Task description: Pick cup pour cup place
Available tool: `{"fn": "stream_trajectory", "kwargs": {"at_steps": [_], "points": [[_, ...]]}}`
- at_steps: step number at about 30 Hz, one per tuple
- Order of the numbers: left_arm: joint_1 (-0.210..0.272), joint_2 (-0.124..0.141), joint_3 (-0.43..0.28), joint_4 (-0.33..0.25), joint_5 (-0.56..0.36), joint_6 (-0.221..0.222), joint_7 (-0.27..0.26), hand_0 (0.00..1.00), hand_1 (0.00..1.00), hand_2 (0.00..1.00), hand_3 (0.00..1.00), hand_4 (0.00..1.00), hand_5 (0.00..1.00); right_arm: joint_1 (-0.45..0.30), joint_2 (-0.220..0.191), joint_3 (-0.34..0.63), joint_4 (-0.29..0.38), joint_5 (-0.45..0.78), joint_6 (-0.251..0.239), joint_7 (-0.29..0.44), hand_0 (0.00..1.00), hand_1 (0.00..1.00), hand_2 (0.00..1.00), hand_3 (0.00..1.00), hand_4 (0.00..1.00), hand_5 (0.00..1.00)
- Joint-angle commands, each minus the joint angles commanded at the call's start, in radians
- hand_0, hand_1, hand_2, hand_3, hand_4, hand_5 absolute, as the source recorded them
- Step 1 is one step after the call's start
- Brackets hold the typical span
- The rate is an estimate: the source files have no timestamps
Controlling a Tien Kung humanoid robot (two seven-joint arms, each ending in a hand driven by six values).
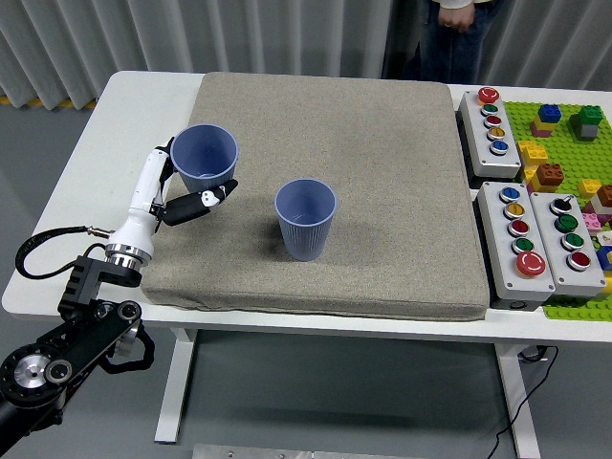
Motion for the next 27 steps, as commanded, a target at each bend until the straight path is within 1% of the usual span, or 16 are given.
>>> {"fn": "stream_trajectory", "kwargs": {"at_steps": [4, 5, 10, 11, 15, 16, 17, 22, 23, 25, 27], "points": [[0.005, -0.007, 0.019, 0.035, -0.025, -0.010, -0.011, 0.597, 0.536, 0.533, 0.527, 0.764, 0.101, 0.001, 0.000, 0.001, 0.000, 0.000, 0.000, 0.000, 0.640, 0.600, 0.508, 0.582, 0.002, 0.002], [0.005, -0.011, 0.024, 0.047, -0.033, -0.010, -0.017, 0.598, 0.543, 0.532, 0.525, 0.765, 0.116, 0.001, 0.000, 0.001, 0.000, 0.000, 0.001, 0.000, 0.639, 0.601, 0.509, 0.582, 0.002, 0.002], [0.002, -0.021, 0.030, 0.071, -0.050, -0.010, -0.029, 0.598, 0.543, 0.532, 0.525, 0.765, 0.116, 0.003, 0.000, 0.002, 0.000, -0.001, 0.001, -0.001, 0.639, 0.601, 0.509, 0.582, 0.002, 0.002], [0.000, -0.022, 0.031, 0.075, -0.049, -0.013, -0.030, 0.622, 0.575, 0.560, 0.544, 0.765, 0.120, 0.004, 0.000, 0.002, 0.000, -0.001, 0.001, -0.001, 0.641, 0.600, 0.508, 0.581, 0.002, 0.002], [-0.004, -0.026, 0.033, 0.086, -0.050, -0.027, -0.038, 0.622, 0.575, 0.560, 0.544, 0.765, 0.120, 0.007, 0.000, 0.001, 0.000, 0.002, 0.001, -0.002, 0.641, 0.600, 0.508, 0.581, 0.002, 0.002], [-0.006, -0.029, 0.034, 0.096, -0.048, -0.038, -0.041, 0.622, 0.575, 0.560, 0.544, 0.765, 0.120, 0.007, 0.001, 0.001, 0.000, 0.002, 0.000, -0.002, 0.641, 0.600, 0.508, 0.581, 0.002, 0.002], [-0.006, -0.029, 0.034, 0.098, -0.047, -0.040, -0.041, 0.638, 0.599, 0.583, 0.572, 0.777, 0.138, 0.008, 0.001, 0.001, 0.000, 0.002, 0.000, -0.002, 0.639, 0.601, 0.509, 0.582, 0.002, 0.002], [-0.005, -0.032, 0.038, 0.115, -0.051, -0.057, -0.040, 0.638, 0.599, 0.583, 0.572, 0.777, 0.138, 0.008, 0.001, -0.001, 0.000, 0.004, -0.001, -0.002, 0.639, 0.601, 0.509, 0.582, 0.002, 0.002], [-0.004, -0.033, 0.038, 0.116, -0.052, -0.061, -0.041, 0.650, 0.609, 0.618, 0.586, 0.785, 0.156, 0.008, 0.001, -0.001, 0.000, 0.004, -0.001, -0.002, 0.640, 0.600, 0.508, 0.581, 0.002, 0.002], [-0.004, -0.032, 0.037, 0.118, -0.055, -0.067, -0.043, 0.650, 0.609, 0.618, 0.586, 0.785, 0.156, 0.008, 0.000, -0.001, -0.001, 0.003, -0.001, -0.002, 0.640, 0.600, 0.508, 0.581, 0.002, 0.002], [-0.004, -0.032, 0.034, 0.118, -0.057, -0.083, -0.048, 0.650, 0.609, 0.618, 0.586, 0.785, 0.156, 0.008, 0.001, -0.001, 0.000, 0.002, 0.000, -0.002, 0.640, 0.600, 0.508, 0.581, 0.002, 0.002]]}}
